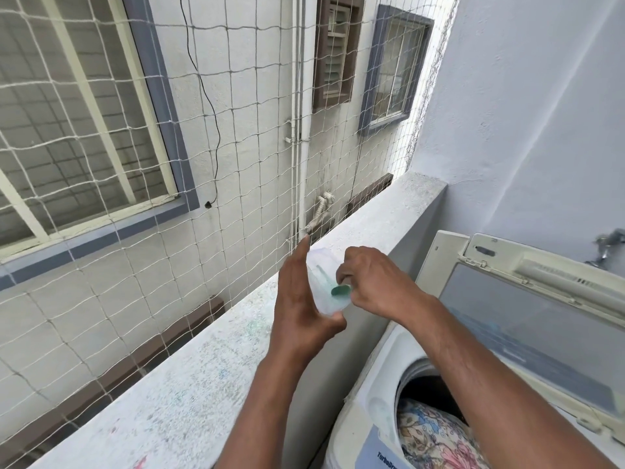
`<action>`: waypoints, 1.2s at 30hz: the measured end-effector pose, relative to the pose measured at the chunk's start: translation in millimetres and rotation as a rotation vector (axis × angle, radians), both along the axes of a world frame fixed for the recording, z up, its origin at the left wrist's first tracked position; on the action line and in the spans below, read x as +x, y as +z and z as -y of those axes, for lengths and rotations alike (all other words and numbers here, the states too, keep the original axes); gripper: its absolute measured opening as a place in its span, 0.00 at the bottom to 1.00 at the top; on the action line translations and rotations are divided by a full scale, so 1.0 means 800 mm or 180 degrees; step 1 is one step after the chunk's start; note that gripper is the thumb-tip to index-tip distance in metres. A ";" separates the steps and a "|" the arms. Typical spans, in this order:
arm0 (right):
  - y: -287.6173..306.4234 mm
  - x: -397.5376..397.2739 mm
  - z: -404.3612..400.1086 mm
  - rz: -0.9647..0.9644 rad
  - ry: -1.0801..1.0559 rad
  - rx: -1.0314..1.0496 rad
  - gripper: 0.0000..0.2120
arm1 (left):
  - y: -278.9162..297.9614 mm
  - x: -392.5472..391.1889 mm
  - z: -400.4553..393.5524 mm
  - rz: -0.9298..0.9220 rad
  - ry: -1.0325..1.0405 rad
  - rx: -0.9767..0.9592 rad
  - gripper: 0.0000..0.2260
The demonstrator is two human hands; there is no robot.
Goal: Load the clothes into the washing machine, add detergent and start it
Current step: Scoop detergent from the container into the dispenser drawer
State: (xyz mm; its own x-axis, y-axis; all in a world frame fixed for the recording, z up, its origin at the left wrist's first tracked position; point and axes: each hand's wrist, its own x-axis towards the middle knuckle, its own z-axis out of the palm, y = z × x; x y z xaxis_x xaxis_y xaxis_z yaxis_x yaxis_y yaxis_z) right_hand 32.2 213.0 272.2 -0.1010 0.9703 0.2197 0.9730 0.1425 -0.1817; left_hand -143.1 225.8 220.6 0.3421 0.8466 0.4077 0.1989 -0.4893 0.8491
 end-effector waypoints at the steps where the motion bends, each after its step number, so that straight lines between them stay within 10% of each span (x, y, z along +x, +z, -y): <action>1: 0.002 0.003 -0.001 -0.0074 0.0007 -0.0006 0.07 | 0.001 -0.002 -0.002 -0.0011 -0.0026 -0.0020 0.59; 17: -0.013 0.002 -0.015 -0.3230 -0.1298 -0.1014 0.15 | 0.004 -0.007 -0.007 -0.0037 0.0138 -0.0184 0.56; 36: -0.031 -0.005 -0.017 -0.4195 -0.1894 -0.0542 0.10 | -0.013 -0.017 -0.006 -0.0522 0.0558 -0.0531 0.60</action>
